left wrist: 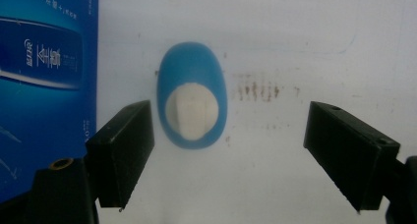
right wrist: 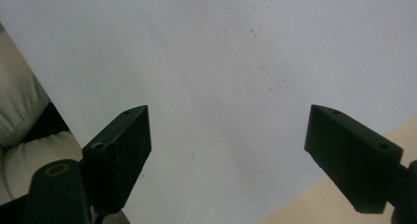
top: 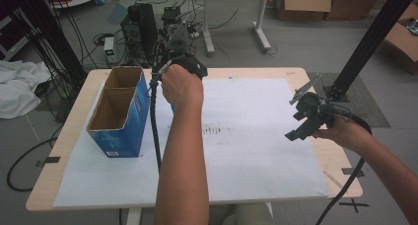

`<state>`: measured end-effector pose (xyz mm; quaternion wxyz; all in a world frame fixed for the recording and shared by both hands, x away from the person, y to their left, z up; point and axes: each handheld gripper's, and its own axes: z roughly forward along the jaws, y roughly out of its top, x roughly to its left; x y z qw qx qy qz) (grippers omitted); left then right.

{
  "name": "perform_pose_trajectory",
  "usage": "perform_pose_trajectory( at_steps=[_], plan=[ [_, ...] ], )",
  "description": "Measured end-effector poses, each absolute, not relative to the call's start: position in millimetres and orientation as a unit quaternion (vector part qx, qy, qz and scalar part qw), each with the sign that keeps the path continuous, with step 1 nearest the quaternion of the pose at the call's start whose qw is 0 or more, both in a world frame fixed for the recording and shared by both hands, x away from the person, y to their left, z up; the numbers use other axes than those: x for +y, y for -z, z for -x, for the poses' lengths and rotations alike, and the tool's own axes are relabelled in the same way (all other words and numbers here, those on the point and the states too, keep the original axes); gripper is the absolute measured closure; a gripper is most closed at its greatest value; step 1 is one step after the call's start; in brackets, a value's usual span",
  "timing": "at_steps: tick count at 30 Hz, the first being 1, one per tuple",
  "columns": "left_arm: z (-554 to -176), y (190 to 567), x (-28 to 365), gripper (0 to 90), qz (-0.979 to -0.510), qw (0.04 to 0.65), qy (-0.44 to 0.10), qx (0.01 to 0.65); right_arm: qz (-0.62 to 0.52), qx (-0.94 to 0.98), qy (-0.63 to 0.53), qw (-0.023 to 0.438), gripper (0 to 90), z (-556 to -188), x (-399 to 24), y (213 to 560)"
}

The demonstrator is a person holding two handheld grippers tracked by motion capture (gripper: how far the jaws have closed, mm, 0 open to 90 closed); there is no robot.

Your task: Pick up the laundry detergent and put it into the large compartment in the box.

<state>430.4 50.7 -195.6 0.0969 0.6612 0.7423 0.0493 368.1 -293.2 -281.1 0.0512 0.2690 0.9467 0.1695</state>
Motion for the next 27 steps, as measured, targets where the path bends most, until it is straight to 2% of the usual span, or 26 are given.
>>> perform_pose_trajectory(
  at_steps=[27],
  plan=[
    [-441, 234, 62, 19.8, -0.661, 0.079, -0.032, 0.746, -0.27, 0.947, -0.167, 0.044, 17.7, -374, -294, 290]
  ],
)
